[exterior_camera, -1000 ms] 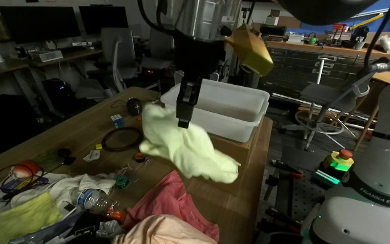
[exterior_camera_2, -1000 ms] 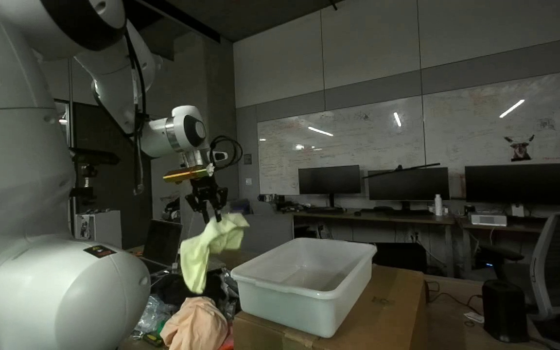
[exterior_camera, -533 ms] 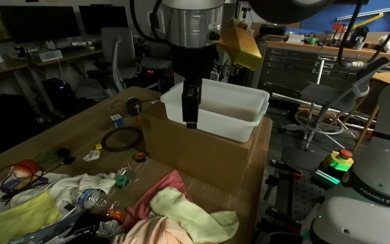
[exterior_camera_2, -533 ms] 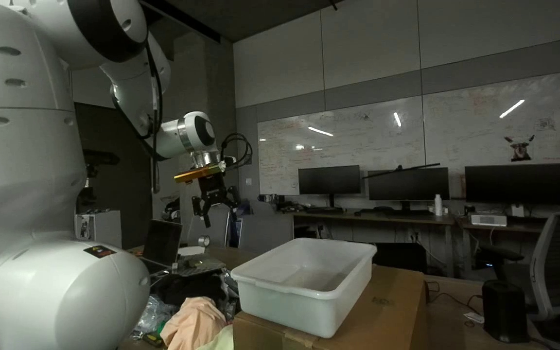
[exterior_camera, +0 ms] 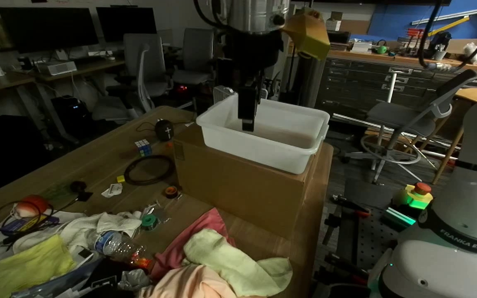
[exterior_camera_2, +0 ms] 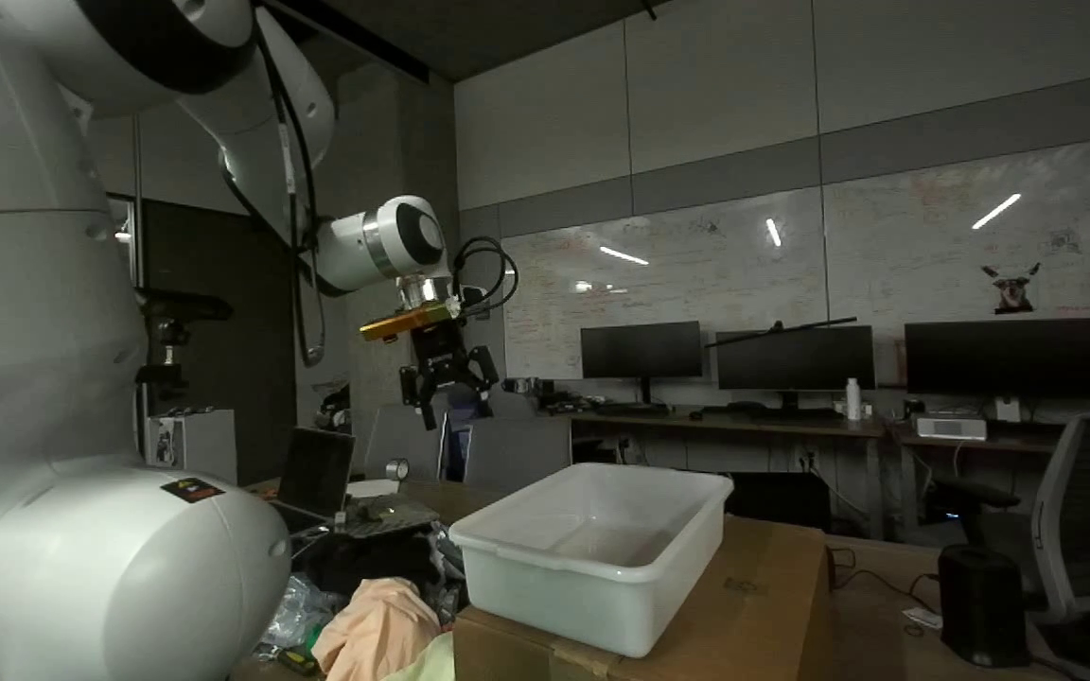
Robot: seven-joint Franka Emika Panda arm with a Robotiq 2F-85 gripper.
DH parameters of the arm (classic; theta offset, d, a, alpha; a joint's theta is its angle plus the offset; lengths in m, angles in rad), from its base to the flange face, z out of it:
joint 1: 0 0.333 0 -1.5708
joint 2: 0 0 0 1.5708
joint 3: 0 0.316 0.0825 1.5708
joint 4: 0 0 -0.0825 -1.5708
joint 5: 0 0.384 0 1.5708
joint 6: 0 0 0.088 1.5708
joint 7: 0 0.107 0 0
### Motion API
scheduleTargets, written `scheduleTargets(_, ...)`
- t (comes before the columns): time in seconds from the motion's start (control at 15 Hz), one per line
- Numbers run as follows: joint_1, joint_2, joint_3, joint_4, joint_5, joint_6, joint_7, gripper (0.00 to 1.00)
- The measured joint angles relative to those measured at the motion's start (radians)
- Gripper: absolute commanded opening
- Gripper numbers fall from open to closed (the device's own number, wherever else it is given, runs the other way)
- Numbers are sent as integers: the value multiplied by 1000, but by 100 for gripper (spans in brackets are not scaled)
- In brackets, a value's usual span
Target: Remove the shirts from the white bin and put them on the table
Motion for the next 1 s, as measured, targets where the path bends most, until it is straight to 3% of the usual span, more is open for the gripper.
scheduleTargets(0.67,-17,-444,-118,-462,157,414,0,100)
scheduleTargets(1.0,-36,-533,-127,-560,190,467,2,100)
